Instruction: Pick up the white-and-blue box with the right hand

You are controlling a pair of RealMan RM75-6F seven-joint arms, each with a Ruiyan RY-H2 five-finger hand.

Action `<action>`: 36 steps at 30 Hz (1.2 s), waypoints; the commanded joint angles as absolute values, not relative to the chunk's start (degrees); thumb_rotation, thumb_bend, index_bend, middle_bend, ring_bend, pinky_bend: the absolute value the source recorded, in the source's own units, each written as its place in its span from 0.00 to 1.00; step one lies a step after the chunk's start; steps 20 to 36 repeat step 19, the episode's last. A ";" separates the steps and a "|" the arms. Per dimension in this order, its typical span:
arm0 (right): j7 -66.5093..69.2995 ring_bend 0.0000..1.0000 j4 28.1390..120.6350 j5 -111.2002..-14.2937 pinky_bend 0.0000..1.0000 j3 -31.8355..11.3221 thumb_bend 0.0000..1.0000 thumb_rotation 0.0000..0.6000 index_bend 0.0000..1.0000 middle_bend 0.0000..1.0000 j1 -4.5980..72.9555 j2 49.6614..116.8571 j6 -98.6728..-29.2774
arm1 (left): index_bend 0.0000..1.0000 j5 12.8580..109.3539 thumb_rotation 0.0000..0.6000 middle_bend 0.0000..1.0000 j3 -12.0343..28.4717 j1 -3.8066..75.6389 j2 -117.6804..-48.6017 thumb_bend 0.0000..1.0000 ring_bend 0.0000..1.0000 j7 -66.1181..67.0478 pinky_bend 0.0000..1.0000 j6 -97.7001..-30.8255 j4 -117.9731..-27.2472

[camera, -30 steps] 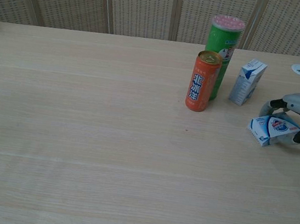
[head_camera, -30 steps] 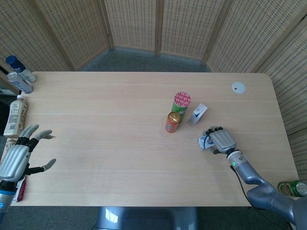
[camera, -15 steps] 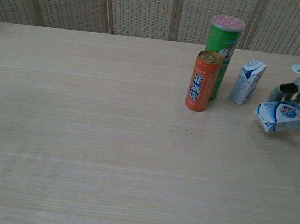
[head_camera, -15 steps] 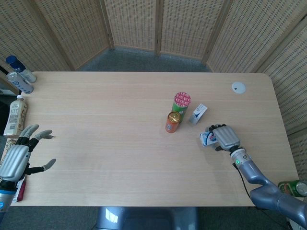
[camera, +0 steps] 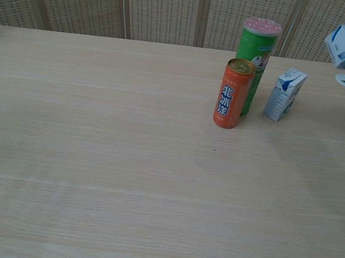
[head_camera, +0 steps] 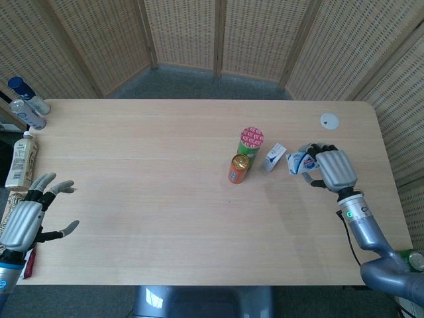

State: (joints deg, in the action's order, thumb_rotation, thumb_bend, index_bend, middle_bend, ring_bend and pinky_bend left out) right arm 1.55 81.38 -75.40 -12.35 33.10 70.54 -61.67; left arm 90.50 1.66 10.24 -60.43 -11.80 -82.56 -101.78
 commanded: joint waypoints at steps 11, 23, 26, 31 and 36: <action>6.05 0.28 88.81 -75.66 0.33 -15.79 0.38 1.00 0.44 0.57 30.95 66.69 -67.56 | 0.18 91.50 0.95 0.33 0.70 8.54 -59.63 0.27 0.08 -12.55 0.00 -84.84 -101.92; 4.99 0.28 89.69 -75.72 0.33 -15.57 0.38 1.00 0.44 0.57 30.67 66.07 -67.91 | 0.18 91.85 0.95 0.33 0.75 8.53 -60.07 0.27 0.08 -13.22 0.00 -85.00 -101.33; 4.99 0.28 89.69 -75.72 0.33 -15.57 0.38 1.00 0.44 0.57 30.67 66.07 -67.91 | 0.18 91.85 0.95 0.33 0.75 8.53 -60.07 0.27 0.08 -13.22 0.00 -85.00 -101.33; 4.99 0.28 89.69 -75.72 0.33 -15.57 0.38 1.00 0.44 0.57 30.67 66.07 -67.91 | 0.18 91.85 0.95 0.33 0.75 8.53 -60.07 0.27 0.08 -13.22 0.00 -85.00 -101.33; 4.99 0.28 89.69 -75.72 0.33 -15.57 0.38 1.00 0.44 0.57 30.67 66.07 -67.91 | 0.18 91.85 0.95 0.33 0.75 8.53 -60.07 0.27 0.08 -13.22 0.00 -85.00 -101.33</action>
